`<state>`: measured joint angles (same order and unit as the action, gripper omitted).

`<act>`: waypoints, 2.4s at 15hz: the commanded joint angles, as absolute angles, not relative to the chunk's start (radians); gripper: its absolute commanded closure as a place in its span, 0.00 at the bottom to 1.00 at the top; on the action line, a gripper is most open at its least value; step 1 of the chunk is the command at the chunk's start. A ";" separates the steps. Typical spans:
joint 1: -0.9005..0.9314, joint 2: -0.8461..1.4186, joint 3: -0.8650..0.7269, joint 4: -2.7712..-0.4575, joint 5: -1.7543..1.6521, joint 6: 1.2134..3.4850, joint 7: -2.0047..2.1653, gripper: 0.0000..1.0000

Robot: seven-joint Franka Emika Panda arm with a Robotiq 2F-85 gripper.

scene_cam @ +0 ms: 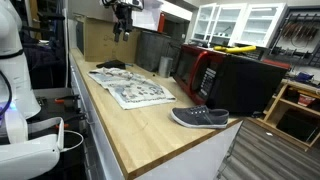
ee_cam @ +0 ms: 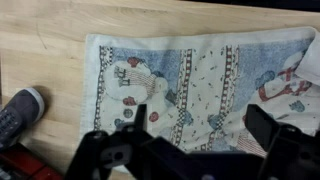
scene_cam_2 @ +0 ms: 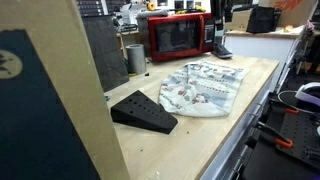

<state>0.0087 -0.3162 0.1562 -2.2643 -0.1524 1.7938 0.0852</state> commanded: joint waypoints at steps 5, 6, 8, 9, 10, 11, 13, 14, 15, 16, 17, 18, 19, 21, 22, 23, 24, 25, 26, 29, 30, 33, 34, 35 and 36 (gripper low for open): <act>0.031 -0.315 0.136 -2.262 -0.158 1.791 0.091 0.00; 0.031 -0.315 0.136 -2.262 -0.158 1.791 0.091 0.00; 0.031 -0.315 0.136 -2.262 -0.158 1.791 0.091 0.00; 0.031 -0.315 0.136 -2.262 -0.158 1.791 0.091 0.00; 0.031 -0.315 0.136 -2.262 -0.158 1.791 0.091 0.00; 0.031 -0.315 0.136 -2.262 -0.158 1.791 0.091 0.00; 0.036 -0.305 0.142 -2.258 -0.162 1.803 0.094 0.00; 0.048 -0.288 0.150 -2.247 -0.148 1.803 0.095 0.00; 0.060 -0.279 0.158 -2.244 -0.146 1.811 0.098 0.00; 0.079 -0.268 0.167 -2.240 -0.134 1.818 0.096 0.00; 0.100 -0.258 0.178 -2.238 -0.124 1.829 0.091 0.00; 0.125 -0.249 0.193 -2.238 -0.115 1.844 0.081 0.00; 0.149 -0.239 0.202 -2.238 -0.095 1.852 0.059 0.00; 0.201 -0.220 0.227 -2.247 -0.072 1.884 0.006 0.00; 0.222 -0.208 0.240 -2.252 -0.064 1.901 -0.016 0.00; 0.242 -0.190 0.252 -2.254 -0.058 1.916 -0.046 0.00; 0.259 -0.170 0.262 -2.256 -0.059 1.931 -0.075 0.00; 0.273 -0.149 0.271 -2.255 -0.067 1.945 -0.108 0.00; 0.285 -0.127 0.279 -2.255 -0.077 1.960 -0.141 0.00; 0.307 -0.052 0.297 -2.248 -0.095 1.991 -0.230 0.00; 0.312 -0.025 0.303 -2.246 -0.104 1.999 -0.251 0.00; 0.325 0.053 0.324 -2.239 -0.149 2.024 -0.290 0.00; 0.329 0.078 0.330 -2.236 -0.168 2.030 -0.295 0.00; 0.334 0.100 0.334 -2.231 -0.188 2.036 -0.300 0.00; 0.338 0.122 0.339 -2.226 -0.208 2.042 -0.299 0.00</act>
